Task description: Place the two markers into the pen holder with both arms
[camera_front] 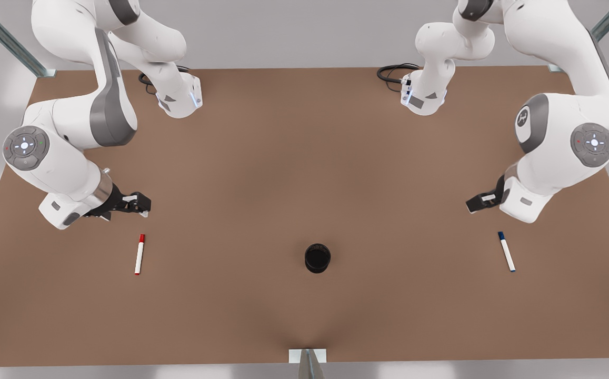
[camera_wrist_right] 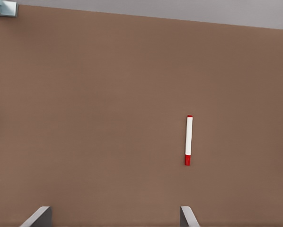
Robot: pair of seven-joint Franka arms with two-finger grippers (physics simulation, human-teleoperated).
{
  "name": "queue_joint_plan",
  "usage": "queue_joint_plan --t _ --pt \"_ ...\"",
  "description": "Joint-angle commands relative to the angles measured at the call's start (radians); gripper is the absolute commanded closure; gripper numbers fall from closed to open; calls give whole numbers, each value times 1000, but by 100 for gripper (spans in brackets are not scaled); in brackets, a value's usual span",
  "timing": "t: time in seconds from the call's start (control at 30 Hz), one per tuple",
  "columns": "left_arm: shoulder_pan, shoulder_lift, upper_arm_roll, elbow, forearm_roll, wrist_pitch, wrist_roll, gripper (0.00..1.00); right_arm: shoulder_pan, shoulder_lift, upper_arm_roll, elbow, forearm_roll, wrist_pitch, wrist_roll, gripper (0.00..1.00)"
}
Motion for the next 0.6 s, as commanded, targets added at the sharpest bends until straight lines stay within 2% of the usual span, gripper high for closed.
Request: queue_joint_plan --t 0.0,0.07,0.17,0.27,0.37,0.47,0.57 --pt "3 10 -1 0 24 35 405 0 0 -2 0 1 1 2 -1 0" --pt "32 60 5 -10 -15 130 408 0 0 -5 0 2 1 -1 -1 0" --pt "136 197 95 -136 -114 498 576 0 -11 -8 0 -4 4 -6 -1 0" --pt "193 318 150 -136 -216 608 799 0 -35 9 -1 -167 -1 195 -1 0" --pt "225 425 154 -138 -237 770 966 0 -87 158 -10 -171 -16 339 -4 0" --pt "254 488 152 -130 -230 803 971 0 -178 400 -20 -131 -19 618 -154 0" --pt "270 545 152 -121 -228 880 1029 0 -170 552 -21 -3 -61 645 -156 0"
